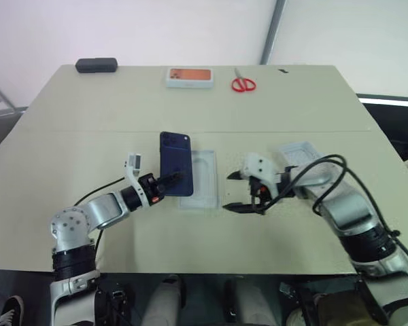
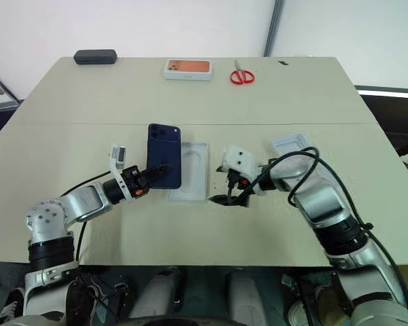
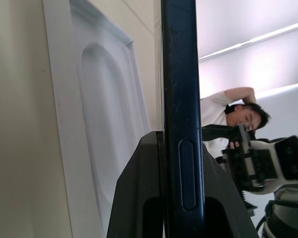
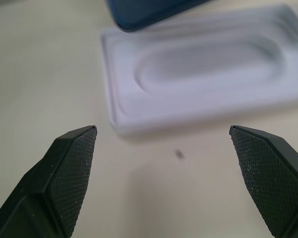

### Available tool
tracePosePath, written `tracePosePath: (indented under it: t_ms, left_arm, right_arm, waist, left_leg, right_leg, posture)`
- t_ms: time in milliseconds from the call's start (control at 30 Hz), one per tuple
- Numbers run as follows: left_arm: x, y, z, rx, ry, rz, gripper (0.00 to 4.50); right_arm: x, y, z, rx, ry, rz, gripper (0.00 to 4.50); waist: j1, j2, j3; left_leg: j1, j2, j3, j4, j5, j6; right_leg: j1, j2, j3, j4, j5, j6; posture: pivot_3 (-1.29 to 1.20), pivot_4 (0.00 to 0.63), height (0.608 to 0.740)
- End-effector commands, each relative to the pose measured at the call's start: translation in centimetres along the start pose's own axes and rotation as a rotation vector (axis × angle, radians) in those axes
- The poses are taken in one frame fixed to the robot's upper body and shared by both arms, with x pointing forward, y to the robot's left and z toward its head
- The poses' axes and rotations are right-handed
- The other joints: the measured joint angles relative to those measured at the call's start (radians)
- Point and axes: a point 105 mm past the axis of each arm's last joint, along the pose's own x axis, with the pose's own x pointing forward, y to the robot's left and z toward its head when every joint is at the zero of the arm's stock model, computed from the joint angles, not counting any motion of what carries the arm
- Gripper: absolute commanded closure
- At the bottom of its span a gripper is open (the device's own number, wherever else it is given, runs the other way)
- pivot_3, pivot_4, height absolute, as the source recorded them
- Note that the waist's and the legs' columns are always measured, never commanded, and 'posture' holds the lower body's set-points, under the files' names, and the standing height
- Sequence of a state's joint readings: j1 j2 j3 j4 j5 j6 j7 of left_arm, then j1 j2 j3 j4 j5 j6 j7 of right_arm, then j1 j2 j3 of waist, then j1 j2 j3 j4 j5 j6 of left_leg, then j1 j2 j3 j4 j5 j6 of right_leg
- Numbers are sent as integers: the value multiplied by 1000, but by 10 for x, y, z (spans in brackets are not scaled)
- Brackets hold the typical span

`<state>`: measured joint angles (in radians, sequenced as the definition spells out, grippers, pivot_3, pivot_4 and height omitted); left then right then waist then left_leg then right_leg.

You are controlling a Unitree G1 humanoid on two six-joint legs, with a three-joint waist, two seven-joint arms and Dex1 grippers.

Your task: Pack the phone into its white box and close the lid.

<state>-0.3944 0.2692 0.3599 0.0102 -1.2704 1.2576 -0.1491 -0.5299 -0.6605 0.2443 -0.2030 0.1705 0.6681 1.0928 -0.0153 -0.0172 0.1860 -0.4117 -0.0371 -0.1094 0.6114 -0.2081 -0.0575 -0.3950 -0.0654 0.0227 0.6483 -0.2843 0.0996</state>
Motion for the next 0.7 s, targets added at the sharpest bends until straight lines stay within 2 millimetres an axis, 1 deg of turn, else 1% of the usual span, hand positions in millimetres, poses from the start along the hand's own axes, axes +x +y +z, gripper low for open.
tracePosePath:
  t_ms: [33, 67, 133, 167, 233, 267, 367, 567, 700]
  left_arm:
    - [9, -11, 5, 32, 5, -48, 4500]
    - [11, -10, 3, 21, 16, -49, 4500]
    - [15, -6, 0, 34, 42, -22, 3459]
    - [16, -5, -2, 24, 50, -24, 3119]
    - [17, -4, -4, 19, 61, -21, 2057]
    - [18, -4, -5, 12, 68, -30, 1616]
    - [18, -9, -5, 18, 76, -53, 44]
    - [15, -18, 0, 76, 88, -66, 11]
    - [9, -23, 6, 123, 82, -58, 11]
  right_arm:
    - [-2, -6, 4, -19, -25, -41, 30]
    - [0, -5, 4, -21, -28, -40, 30]
    - [3, -3, 5, -36, -29, -44, 0]
    - [5, -3, 5, -34, -31, -47, 0]
    - [6, -3, 4, -43, -23, -53, 0]
    - [6, -3, 5, -38, -28, -54, 0]
    - [7, -4, 5, -37, -34, -60, 0]
    - [10, -6, 7, -39, -44, -65, 0]
    - [10, -10, 10, -43, -56, -75, 0]
  waist:
    - [1, 0, 0]
    - [1, 0, 0]
    - [2, 0, 0]
    - [2, 0, 0]
    - [3, 0, 0]
    - [4, 0, 0]
    - [5, 0, 0]
    - [3, 0, 0]
    - [2, 0, 0]
  left_leg:
    - [0, 0, 0, 0, 0, 0]
    - [0, 0, 0, 0, 0, 0]
    - [0, 0, 0, 0, 0, 0]
    - [0, 0, 0, 0, 0, 0]
    - [0, 0, 0, 0, 0, 0]
    - [0, 0, 0, 0, 0, 0]
    - [0, 0, -1, 1, 0, 0]
    - [1, 0, -1, 0, 0, 0]
    - [1, 0, -1, 0, 0, 0]
  right_leg:
    - [0, 0, 0, 0, 0, 0]
    - [0, 0, 0, 0, 0, 0]
    - [0, 0, 0, 0, 0, 0]
    - [0, 0, 0, 0, 0, 0]
    - [0, 0, 0, 0, 0, 0]
    - [0, 0, 0, 0, 0, 0]
    - [2, -1, 0, 0, 0, 0]
    - [2, 0, 0, 0, 0, 0]
    - [2, 0, 0, 0, 0, 0]
  posture:
    - [0, 150, 740]
    - [0, 150, 740]
    - [0, 150, 740]
    - [0, 150, 740]
    - [0, 150, 740]
    - [0, 150, 740]
    - [0, 150, 740]
    - [0, 150, 740]
    - [0, 150, 740]
